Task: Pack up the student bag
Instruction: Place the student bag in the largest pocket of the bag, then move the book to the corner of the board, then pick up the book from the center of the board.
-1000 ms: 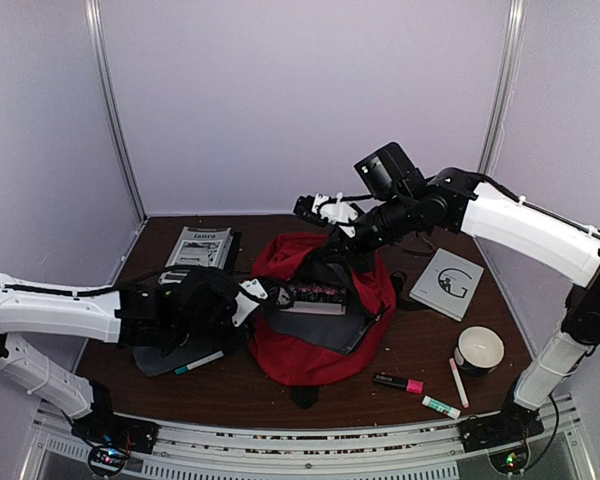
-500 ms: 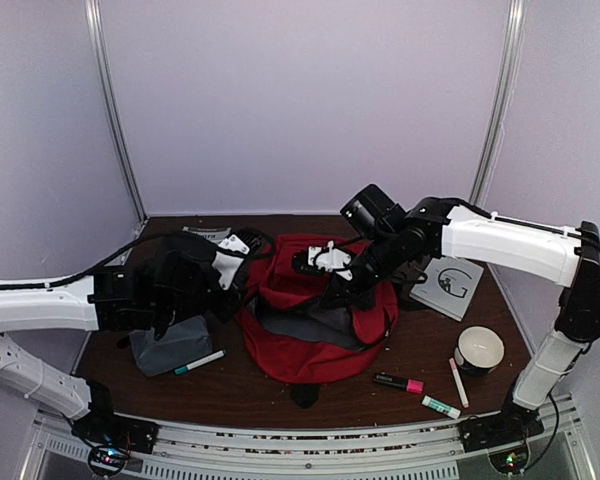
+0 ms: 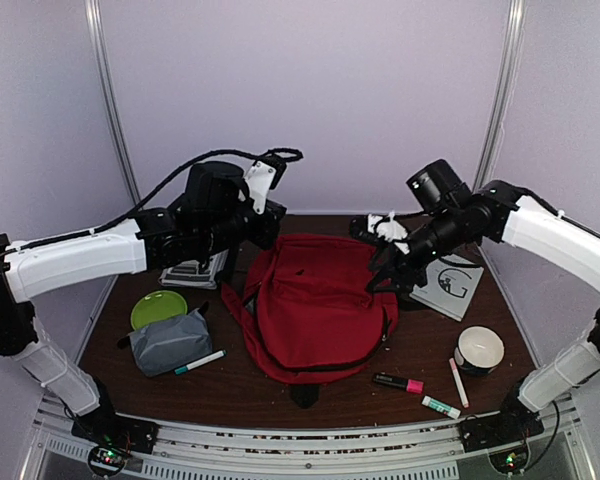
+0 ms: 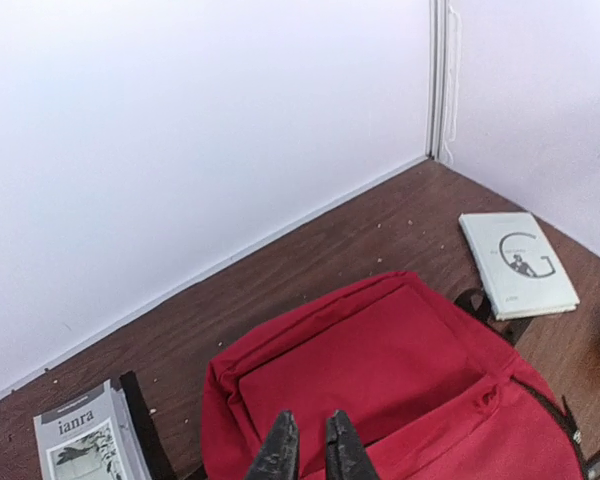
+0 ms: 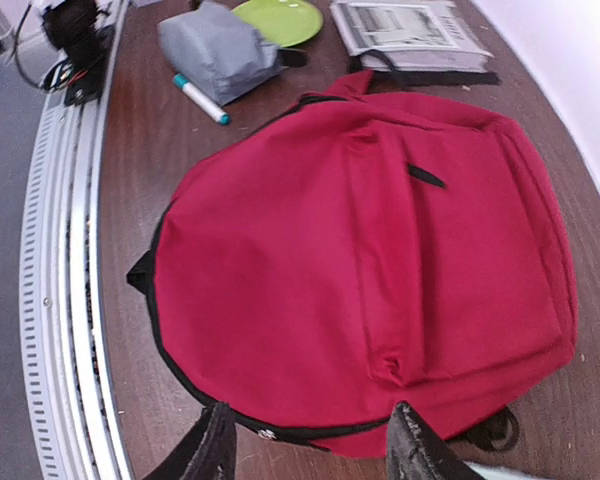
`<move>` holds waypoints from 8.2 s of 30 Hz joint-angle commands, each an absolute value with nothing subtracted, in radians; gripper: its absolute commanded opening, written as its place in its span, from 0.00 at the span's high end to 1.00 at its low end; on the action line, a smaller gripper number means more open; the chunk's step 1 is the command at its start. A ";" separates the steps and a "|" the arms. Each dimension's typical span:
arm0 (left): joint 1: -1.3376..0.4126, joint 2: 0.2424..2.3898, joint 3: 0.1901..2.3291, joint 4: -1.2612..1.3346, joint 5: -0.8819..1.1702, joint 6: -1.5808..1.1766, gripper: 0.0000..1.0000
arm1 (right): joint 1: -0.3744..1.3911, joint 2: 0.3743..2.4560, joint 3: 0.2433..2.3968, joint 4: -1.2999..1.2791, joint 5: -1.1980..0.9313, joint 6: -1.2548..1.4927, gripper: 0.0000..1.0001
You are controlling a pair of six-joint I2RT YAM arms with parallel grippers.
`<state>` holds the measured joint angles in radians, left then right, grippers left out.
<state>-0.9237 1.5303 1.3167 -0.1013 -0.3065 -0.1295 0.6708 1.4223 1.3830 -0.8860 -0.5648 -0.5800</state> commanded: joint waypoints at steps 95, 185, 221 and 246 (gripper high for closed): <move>-0.948 2.714 2.493 -0.293 0.568 -0.704 0.30 | -0.259 2.134 1.719 -1.133 -0.200 -0.337 0.19; -0.835 2.573 2.178 -0.229 0.520 -0.885 0.30 | -0.212 2.119 1.729 -1.042 -0.417 0.069 0.08; -0.808 2.570 2.283 -0.290 0.370 -0.935 0.02 | 0.035 2.379 2.028 -1.263 -0.580 -0.036 0.17; -0.873 2.626 2.188 -0.445 0.382 -1.127 0.11 | 0.103 2.214 1.733 -1.210 -0.787 -0.180 0.36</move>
